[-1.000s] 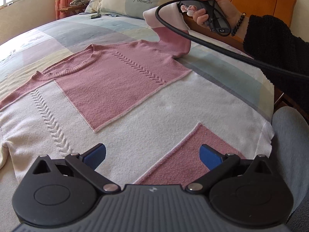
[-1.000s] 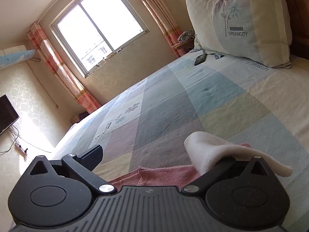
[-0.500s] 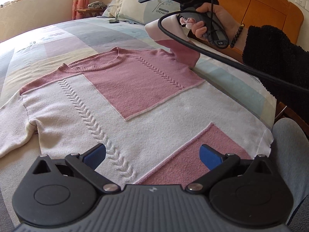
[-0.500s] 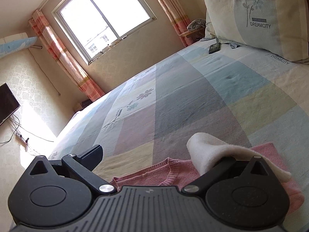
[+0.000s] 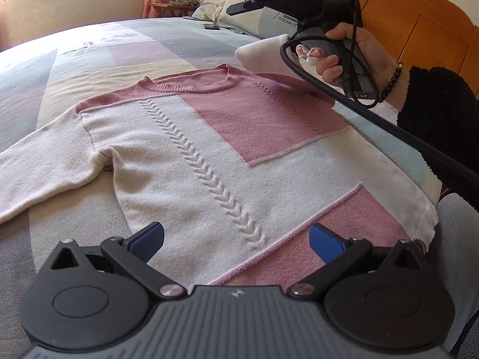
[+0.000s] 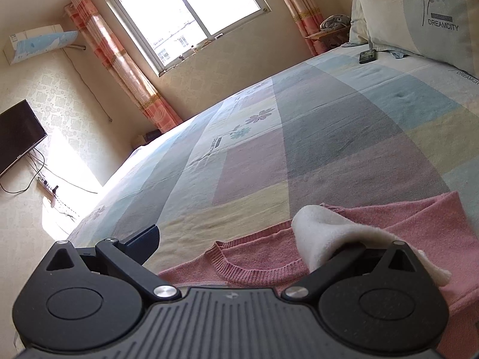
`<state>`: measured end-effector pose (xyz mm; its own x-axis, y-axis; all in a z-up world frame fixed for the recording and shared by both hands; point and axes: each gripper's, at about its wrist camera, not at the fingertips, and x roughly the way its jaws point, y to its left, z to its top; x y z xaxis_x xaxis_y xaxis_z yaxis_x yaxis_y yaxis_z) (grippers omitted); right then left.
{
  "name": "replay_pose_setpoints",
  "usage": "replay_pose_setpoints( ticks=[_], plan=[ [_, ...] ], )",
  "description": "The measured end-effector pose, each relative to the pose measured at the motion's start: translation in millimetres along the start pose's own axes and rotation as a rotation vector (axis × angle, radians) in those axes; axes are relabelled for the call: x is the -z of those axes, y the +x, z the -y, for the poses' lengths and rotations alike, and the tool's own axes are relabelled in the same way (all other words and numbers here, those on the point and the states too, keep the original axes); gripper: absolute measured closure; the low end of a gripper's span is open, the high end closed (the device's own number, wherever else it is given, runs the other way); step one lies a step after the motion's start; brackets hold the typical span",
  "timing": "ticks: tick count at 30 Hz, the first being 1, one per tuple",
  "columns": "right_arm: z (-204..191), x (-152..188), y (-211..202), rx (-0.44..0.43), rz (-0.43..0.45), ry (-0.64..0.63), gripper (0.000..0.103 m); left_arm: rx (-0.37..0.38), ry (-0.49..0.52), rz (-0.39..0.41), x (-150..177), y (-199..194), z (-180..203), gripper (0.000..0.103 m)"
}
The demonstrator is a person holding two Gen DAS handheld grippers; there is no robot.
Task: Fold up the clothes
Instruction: 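Carry the held sleeve cuff across the pink chest panel toward the collar, then lower the white sleeve onto the chest panel and open the right gripper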
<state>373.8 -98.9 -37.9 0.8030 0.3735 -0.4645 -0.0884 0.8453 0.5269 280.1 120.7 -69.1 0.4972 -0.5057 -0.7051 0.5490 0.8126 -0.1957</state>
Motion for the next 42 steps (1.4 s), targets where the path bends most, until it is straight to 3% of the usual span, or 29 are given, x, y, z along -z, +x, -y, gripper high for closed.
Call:
replay_pose_setpoints(
  ticks=[8, 17, 21, 28, 33, 39, 42],
  plan=[
    [-22, 46, 42, 0.062, -0.048, -0.114, 0.0, -0.033, 0.0, -0.037, 9, 4, -6, 0.001],
    [-21, 73, 69, 0.103, -0.146, -0.225, 0.0, -0.032, -0.006, -0.039, 9, 4, -9, 0.001],
    [-1, 72, 51, 0.078, -0.158, -0.158, 0.0, -0.028, -0.011, -0.028, 9, 1, -10, 0.001],
    [39, 58, 30, 0.097, -0.084, 0.065, 0.0, -0.023, 0.001, -0.022, 8, 0, -7, 0.001],
    [20, 50, 34, 0.055, -0.061, 0.004, 0.0, -0.027, -0.003, -0.019, 8, -1, -8, 0.001],
    [-29, 51, 44, -0.112, -0.124, -0.164, 0.0, -0.025, 0.002, -0.02, 7, 0, -8, 0.001],
    [-45, 54, 40, -0.111, -0.133, -0.241, 0.0, -0.023, 0.002, -0.018, 7, 0, -6, 0.001]
  ],
)
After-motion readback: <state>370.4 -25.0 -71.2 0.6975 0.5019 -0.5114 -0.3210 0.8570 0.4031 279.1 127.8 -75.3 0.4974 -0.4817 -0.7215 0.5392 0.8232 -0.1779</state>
